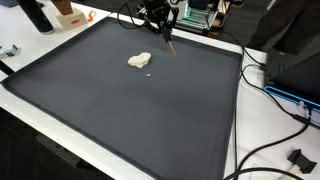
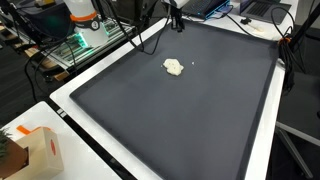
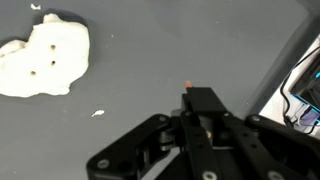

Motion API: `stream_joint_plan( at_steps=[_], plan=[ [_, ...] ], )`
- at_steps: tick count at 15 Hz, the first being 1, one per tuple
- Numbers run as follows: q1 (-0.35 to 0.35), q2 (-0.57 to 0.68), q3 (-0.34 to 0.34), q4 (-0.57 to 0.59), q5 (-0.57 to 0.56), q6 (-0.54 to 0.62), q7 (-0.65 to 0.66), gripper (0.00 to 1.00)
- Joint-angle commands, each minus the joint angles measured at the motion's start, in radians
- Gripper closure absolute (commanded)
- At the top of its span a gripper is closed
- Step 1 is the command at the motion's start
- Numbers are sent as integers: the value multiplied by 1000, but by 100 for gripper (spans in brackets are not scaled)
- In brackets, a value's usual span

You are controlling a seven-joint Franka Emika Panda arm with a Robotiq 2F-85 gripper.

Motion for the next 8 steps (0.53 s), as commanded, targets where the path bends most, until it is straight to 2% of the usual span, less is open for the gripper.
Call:
stream_joint_plan(
  at_steps=[1,8],
  plan=[
    [-29,62,35,6,-26,29,-24,97],
    [-45,61,35,68,-41,28,-24,97]
  ],
)
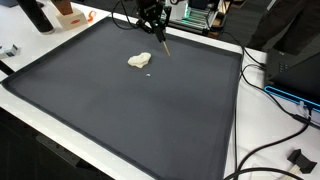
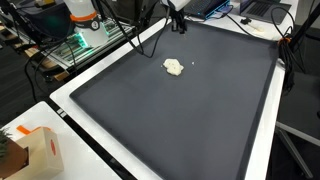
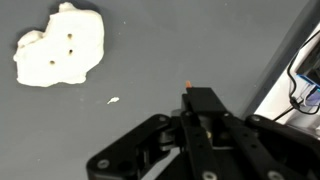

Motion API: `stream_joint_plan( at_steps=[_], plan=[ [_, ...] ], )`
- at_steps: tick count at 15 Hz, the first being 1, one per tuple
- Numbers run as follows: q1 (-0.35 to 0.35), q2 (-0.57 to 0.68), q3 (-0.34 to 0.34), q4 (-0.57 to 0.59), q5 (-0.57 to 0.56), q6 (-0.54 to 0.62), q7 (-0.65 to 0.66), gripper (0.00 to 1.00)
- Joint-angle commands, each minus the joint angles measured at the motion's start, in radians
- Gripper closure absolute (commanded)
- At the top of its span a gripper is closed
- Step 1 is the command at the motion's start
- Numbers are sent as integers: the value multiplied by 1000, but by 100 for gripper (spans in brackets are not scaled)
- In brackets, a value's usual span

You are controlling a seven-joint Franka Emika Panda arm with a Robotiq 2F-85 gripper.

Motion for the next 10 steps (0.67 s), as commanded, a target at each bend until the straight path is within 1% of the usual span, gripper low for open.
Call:
stream_joint_plan(
  at_steps=[1,10],
  plan=[
    [-9,27,11,42,-26,28,-24,97],
    [12,6,-40,123,-4,28,-29,97]
  ],
)
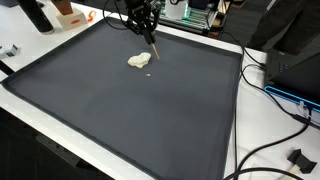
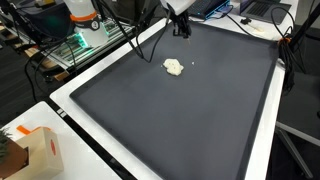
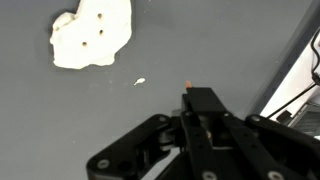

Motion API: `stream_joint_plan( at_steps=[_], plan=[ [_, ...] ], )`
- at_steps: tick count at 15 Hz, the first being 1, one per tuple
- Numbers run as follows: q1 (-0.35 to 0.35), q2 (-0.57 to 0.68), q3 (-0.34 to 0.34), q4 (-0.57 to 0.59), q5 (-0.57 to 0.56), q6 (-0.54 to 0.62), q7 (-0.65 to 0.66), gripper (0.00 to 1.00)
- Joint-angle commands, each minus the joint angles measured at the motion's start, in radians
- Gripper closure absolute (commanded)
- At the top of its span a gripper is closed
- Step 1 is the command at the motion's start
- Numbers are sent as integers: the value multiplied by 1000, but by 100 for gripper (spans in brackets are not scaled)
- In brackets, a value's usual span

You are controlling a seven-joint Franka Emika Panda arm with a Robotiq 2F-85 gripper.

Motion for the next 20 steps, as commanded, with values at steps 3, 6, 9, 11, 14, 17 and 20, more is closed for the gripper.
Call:
stream_joint_plan(
  at_steps=[3,6,9,11,14,17,20],
  plan=[
    [26,0,-46,56,12,28,-29,97],
    [34,-2,-63,70,17,28,-29,97],
    [43,-3,-76,83,20,28,-30,97],
    [47,-4,-82,90,24,28,-31,97],
    [55,-6,-94,115,42,28,-34,97],
    [58,-13,-103,133,63,28,-35,97],
    [59,-37,-115,148,99,21,-35,97]
  ],
)
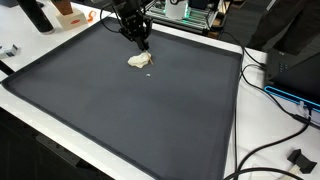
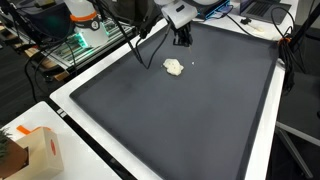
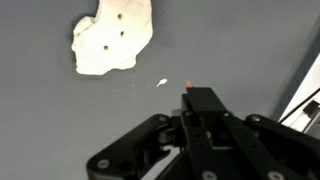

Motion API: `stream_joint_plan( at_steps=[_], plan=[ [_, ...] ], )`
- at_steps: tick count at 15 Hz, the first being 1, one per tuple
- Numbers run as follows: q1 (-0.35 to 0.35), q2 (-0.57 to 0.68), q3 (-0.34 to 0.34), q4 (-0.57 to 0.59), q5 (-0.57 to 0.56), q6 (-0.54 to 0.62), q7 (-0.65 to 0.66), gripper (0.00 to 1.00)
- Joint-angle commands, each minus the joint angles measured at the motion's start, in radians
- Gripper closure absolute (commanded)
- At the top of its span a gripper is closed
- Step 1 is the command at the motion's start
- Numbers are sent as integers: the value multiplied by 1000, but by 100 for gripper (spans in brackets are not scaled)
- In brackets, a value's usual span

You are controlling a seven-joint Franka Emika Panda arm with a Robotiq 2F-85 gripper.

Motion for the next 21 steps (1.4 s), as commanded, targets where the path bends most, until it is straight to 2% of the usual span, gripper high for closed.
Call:
stream_joint_plan(
  at_steps=[1,14,21],
  plan=[
    [14,-46,-37,43,75,21,-35,97],
    [15,-244,-93,23,178,18,13,97],
    [43,-394,-159,-19,211,15,51,97]
  ],
)
